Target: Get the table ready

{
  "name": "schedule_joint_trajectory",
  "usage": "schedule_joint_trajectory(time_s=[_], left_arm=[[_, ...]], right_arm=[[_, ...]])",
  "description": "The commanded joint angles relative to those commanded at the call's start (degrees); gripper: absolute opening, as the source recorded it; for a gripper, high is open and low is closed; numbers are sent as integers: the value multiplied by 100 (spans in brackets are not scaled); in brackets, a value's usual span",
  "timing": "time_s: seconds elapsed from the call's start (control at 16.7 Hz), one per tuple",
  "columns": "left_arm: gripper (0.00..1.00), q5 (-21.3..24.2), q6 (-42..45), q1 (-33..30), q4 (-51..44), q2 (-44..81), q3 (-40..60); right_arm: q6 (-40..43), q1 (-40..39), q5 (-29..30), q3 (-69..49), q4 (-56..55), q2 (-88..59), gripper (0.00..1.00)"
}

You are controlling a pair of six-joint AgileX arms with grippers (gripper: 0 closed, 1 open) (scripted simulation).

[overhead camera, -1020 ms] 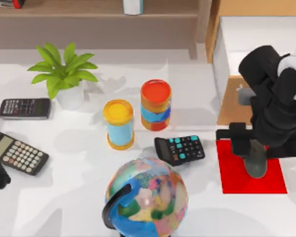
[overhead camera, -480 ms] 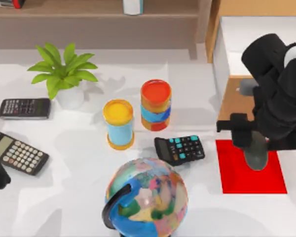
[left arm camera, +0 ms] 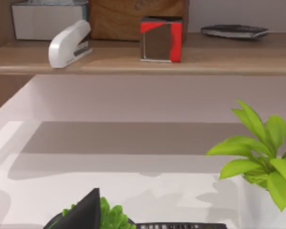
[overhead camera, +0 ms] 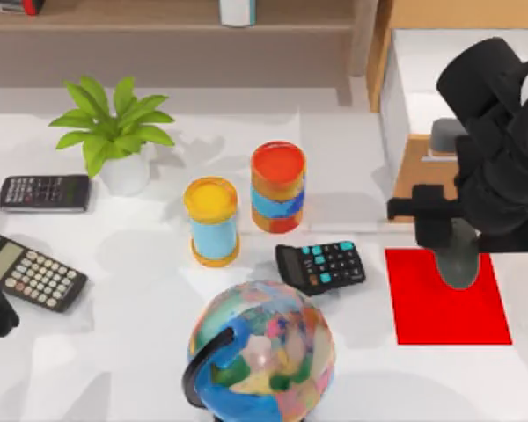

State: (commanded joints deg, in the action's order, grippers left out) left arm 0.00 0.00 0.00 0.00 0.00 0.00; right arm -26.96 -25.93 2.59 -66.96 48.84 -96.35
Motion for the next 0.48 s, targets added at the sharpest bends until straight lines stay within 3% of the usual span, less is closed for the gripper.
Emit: schedule_joint_trajectory(time_s=[0.48], left_arm=[[100,0,0,0,0,0,0]], right_arm=[[65,14,-28,163,-303,-302,0]])
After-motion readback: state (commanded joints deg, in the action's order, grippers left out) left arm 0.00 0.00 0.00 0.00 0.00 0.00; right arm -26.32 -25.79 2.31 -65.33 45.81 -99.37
